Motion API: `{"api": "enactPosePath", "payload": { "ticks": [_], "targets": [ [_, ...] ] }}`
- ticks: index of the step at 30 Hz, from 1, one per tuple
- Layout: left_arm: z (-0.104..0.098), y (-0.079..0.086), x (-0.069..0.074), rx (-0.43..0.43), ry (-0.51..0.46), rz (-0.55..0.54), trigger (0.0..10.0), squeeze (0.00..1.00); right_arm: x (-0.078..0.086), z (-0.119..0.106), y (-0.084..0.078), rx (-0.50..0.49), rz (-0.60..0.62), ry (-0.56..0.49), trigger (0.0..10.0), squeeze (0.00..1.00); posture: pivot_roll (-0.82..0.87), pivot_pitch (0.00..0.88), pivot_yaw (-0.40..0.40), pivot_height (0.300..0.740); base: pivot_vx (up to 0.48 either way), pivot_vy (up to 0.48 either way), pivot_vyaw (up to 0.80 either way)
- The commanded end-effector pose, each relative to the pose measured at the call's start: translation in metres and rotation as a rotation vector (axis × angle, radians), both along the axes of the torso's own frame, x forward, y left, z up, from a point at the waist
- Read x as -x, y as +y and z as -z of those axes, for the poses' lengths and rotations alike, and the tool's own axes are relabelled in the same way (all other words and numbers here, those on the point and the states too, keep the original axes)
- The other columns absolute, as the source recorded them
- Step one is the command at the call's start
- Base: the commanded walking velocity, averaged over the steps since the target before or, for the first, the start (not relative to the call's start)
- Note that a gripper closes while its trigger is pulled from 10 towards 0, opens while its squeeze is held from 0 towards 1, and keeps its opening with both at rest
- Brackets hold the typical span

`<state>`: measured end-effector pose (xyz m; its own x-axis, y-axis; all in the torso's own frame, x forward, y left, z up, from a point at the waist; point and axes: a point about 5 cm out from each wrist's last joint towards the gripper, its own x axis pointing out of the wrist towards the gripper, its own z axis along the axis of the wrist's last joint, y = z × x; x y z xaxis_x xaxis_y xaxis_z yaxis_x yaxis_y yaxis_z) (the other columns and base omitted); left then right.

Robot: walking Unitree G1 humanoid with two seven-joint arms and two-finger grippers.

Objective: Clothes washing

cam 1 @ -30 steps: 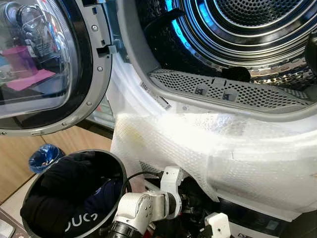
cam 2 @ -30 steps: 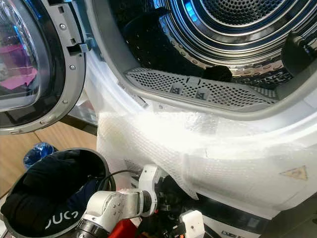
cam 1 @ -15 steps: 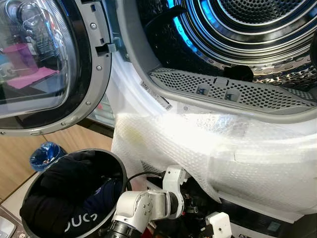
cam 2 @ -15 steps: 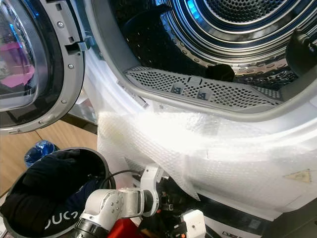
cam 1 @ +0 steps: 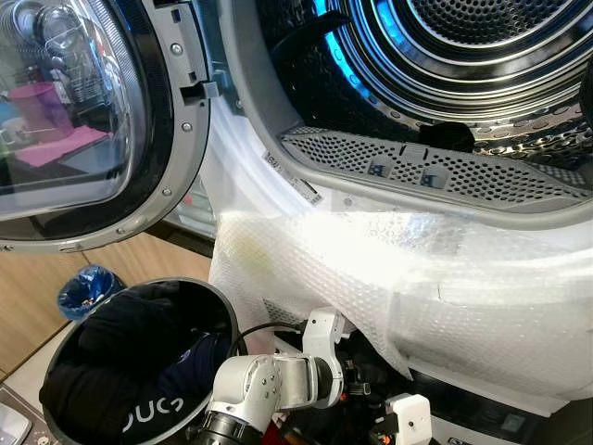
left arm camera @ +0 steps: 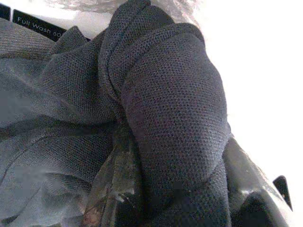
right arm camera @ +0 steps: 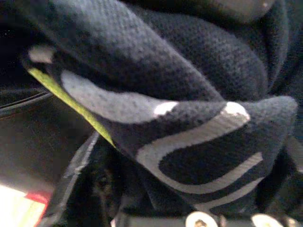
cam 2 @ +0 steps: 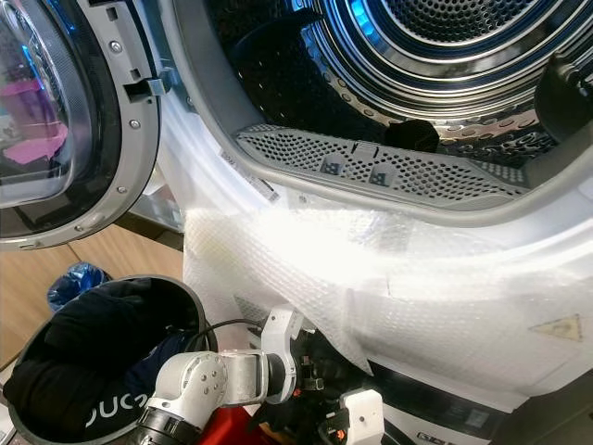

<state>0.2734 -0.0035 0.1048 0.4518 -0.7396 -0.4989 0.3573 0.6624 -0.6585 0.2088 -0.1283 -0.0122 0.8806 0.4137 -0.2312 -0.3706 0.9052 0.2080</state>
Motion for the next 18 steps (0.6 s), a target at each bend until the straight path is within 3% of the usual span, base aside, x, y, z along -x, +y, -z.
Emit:
{"api": "enactPosePath", "payload": {
  "ticks": [1,18],
  "targets": [
    [-0.065,-0.072,0.026,0.363,-0.043,0.199,0.0,0.0,0.005,0.008,0.016,-0.029,-0.049,0.06,0.0,0.0,-0.04,0.022,0.107,0.74,0.0,0.0,0.0],
    [-0.062,-0.069,0.032,0.327,-0.02,0.237,0.0,0.0,-0.002,-0.003,0.006,-0.076,-0.002,-0.025,0.0,0.0,-0.04,0.023,0.116,0.74,0.0,0.0,0.0]
  ]
}}
